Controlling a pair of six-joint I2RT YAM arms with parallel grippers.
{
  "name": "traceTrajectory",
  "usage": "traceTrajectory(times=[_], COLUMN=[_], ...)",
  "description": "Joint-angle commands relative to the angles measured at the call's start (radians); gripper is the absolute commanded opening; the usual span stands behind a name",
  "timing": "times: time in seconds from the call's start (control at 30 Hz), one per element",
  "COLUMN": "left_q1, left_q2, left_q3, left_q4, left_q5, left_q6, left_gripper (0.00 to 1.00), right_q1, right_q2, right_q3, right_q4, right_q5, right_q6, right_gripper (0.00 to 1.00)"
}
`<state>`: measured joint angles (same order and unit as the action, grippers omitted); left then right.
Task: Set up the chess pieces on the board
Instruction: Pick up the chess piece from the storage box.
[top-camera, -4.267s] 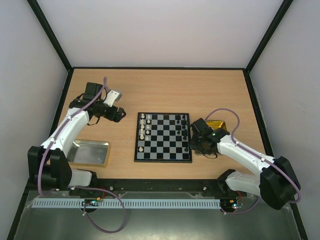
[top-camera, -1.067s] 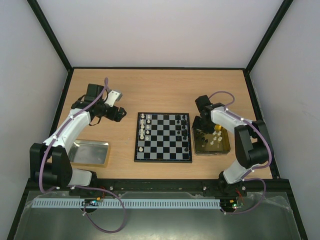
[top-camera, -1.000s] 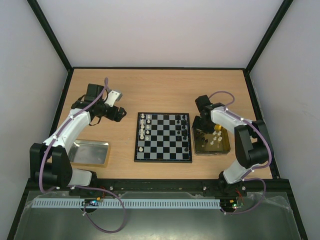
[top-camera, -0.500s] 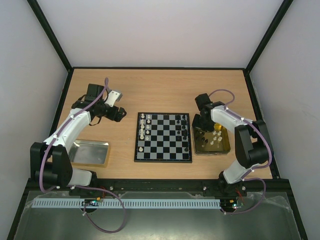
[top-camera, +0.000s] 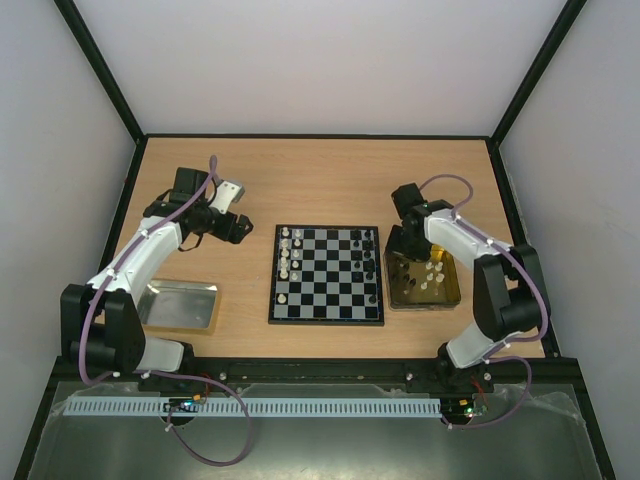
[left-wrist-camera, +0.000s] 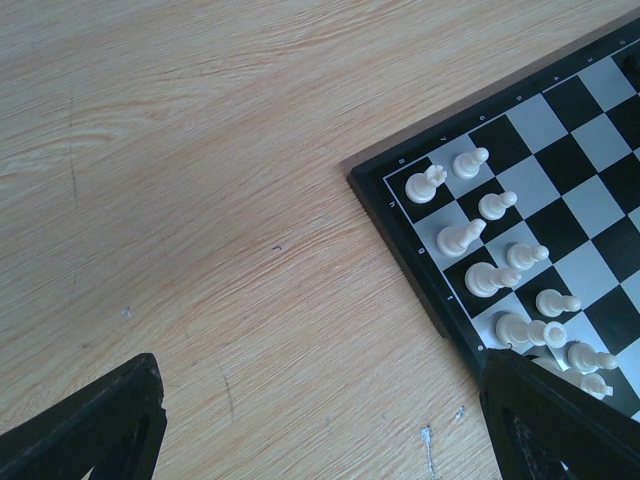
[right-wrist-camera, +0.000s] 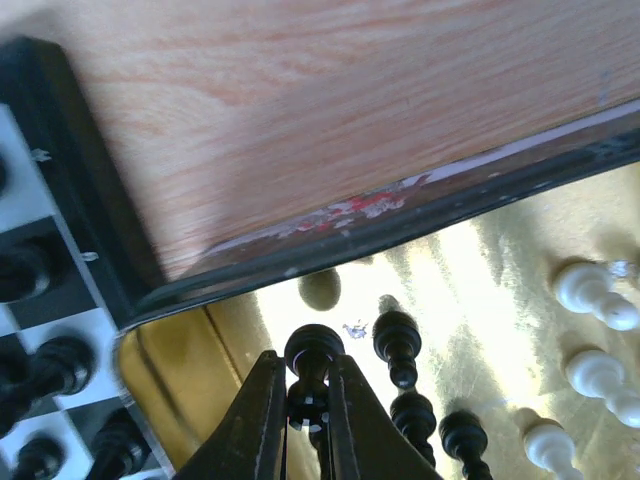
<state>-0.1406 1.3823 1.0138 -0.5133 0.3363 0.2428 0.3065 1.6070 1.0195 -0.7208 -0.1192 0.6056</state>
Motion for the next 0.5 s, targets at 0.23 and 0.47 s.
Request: traceTrajectory(times=[0.23,0.47], left_q1=[0.004,0.004], left_q2=[0.002,-0.002], left_q3=[-0.01,-0.012], left_q4=[0.009,0.009], left_q5=[0.0,-0.006], left_q6=[-0.004,-0.006], left_gripper=[0.86,0.86], right_q1=[0.036,0.169], right_q2=[-0.169,-0.224], right_q3=[0.098,0.133], right_q4=[-0.173,-0.239], right_q5=[0.039,0.041], right_q6=[0.015,0.088], right_gripper=[0.07,0.07])
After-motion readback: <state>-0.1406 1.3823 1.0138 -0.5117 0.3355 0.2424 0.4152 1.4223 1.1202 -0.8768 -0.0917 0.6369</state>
